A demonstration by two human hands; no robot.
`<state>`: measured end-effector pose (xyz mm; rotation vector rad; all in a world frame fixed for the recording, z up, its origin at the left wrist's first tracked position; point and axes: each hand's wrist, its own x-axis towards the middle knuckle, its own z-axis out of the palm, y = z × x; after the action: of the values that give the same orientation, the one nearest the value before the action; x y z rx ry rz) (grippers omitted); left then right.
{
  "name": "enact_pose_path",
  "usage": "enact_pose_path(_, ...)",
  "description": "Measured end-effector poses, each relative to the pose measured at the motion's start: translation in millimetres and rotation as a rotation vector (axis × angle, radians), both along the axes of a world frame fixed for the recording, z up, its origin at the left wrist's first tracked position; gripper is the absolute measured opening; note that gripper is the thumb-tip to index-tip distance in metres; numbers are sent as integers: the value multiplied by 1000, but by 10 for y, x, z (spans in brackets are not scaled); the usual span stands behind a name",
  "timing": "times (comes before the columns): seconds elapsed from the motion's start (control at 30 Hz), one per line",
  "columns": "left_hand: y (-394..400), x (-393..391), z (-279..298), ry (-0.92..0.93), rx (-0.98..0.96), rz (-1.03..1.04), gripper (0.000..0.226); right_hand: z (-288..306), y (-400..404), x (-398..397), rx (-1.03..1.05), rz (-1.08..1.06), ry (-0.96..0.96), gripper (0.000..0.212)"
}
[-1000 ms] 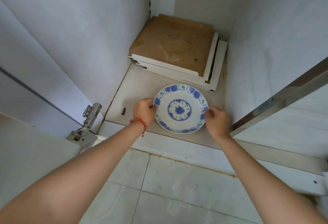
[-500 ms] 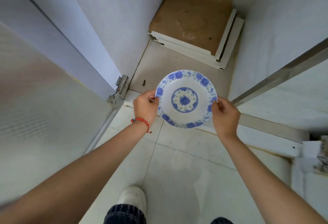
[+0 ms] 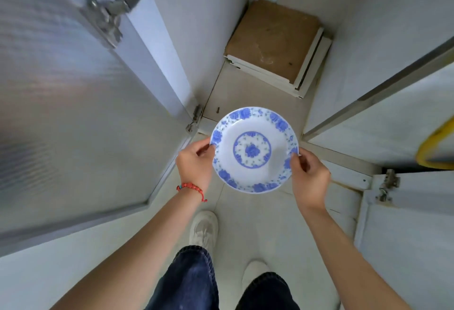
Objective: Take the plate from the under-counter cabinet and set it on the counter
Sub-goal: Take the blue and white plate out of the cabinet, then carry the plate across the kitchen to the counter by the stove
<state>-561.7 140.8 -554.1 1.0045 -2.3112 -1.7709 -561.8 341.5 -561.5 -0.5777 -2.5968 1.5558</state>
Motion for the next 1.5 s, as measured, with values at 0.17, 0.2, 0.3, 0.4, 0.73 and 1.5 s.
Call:
enact_pose_path(0.17,-30,302,888,50,31,84,20,904,-43,275,-23,4,-49,16)
enact_pose_path(0.2,-35,369,1070,52,29,96,19,1080,-48,335,-16,10,-58,16)
enact_pose_path(0.3,-47,553,1601,73,6,94,17,1600,-48,508,15,20,-53,14)
enact_pose_path(0.4,-50,717,2095,99,1,82,17,2090,-36,668,21,7,-52,14)
enact_pose_path(0.73,-65,1147,3357,116,20,51,18,3402,17,997,9,31,-10,13)
enact_pose_path(1.5,-343,2431,4328,45,-126,417,9,4441,-496,1375,-87,584,86,43)
